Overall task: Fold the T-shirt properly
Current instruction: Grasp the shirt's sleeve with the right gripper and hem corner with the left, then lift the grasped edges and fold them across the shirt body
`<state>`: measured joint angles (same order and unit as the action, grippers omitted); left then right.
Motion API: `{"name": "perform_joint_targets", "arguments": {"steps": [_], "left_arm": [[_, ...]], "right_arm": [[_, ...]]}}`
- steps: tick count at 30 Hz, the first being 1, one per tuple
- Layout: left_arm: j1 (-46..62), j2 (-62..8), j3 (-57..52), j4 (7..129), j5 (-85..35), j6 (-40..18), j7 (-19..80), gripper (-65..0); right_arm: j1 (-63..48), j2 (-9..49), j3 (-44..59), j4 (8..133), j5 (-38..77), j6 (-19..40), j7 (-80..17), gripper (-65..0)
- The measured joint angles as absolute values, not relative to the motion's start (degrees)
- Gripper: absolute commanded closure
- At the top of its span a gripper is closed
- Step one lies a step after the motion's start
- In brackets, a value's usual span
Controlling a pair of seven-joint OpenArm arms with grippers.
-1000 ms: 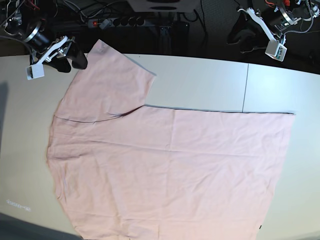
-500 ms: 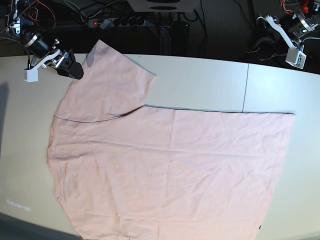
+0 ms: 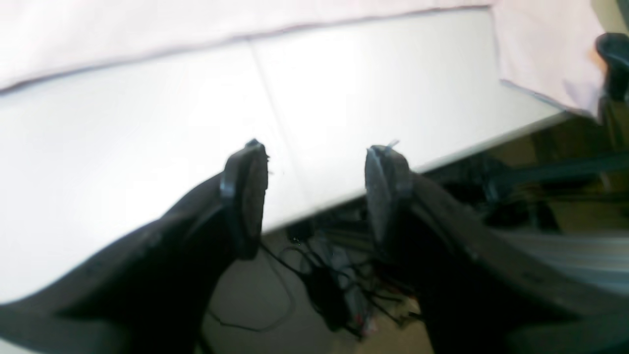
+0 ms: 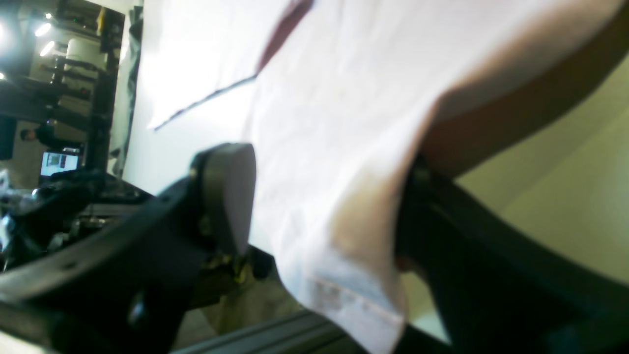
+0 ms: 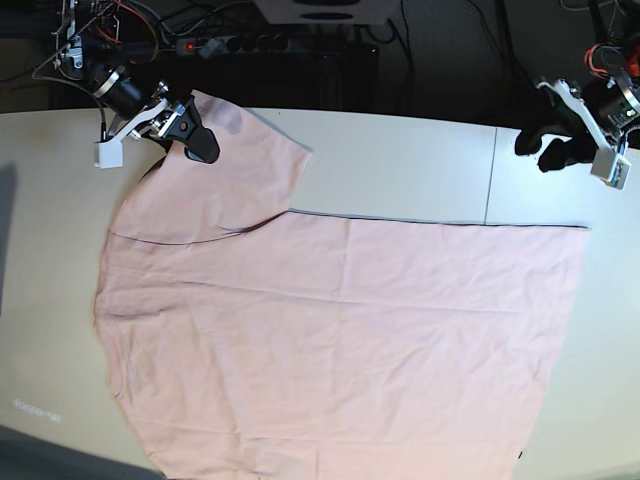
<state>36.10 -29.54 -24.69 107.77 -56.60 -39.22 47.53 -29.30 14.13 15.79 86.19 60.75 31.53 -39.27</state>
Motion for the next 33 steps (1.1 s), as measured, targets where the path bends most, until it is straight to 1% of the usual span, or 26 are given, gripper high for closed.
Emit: {"name": "perform_joint_targets", "arguments": {"steps": [6,14,18,23,28,33], "left_arm": [[24.1,-33.3,-23.8,92.7,-56.7,-39.2,47.5,-34.6],[7.5,-38.7,-19.7,70.4,-58.5,-38.6,48.4,-34.6],[-1.7,-41.7,-12.7,59.8,-59.6,-38.6,51.4,-34.6],[-12.6,-41.4,-2.7,47.6,-60.8,-38.7,53.6,-34.6],[-20.7,-41.3,2.7,39.0,-61.5,-38.7,55.8,-34.6],[-23.7,-41.5,4.1,37.5,-60.6,-38.8,58.5,-34.6]], "right_arm": [[-27.8,14.1,15.8,86.1,59.3,31.6,-39.3,-39.9],[-27.1,14.0,15.7,86.0,59.1,31.6,-39.7,-39.9],[-27.1,14.0,15.7,86.0,58.6,31.6,-39.6,-39.9],[-27.0,14.2,15.7,86.0,58.5,31.6,-39.6,-39.9],[-27.1,14.2,15.7,86.0,58.5,31.6,-39.5,-39.9],[-27.0,14.2,15.7,86.0,58.4,31.6,-39.5,-39.9]]}}
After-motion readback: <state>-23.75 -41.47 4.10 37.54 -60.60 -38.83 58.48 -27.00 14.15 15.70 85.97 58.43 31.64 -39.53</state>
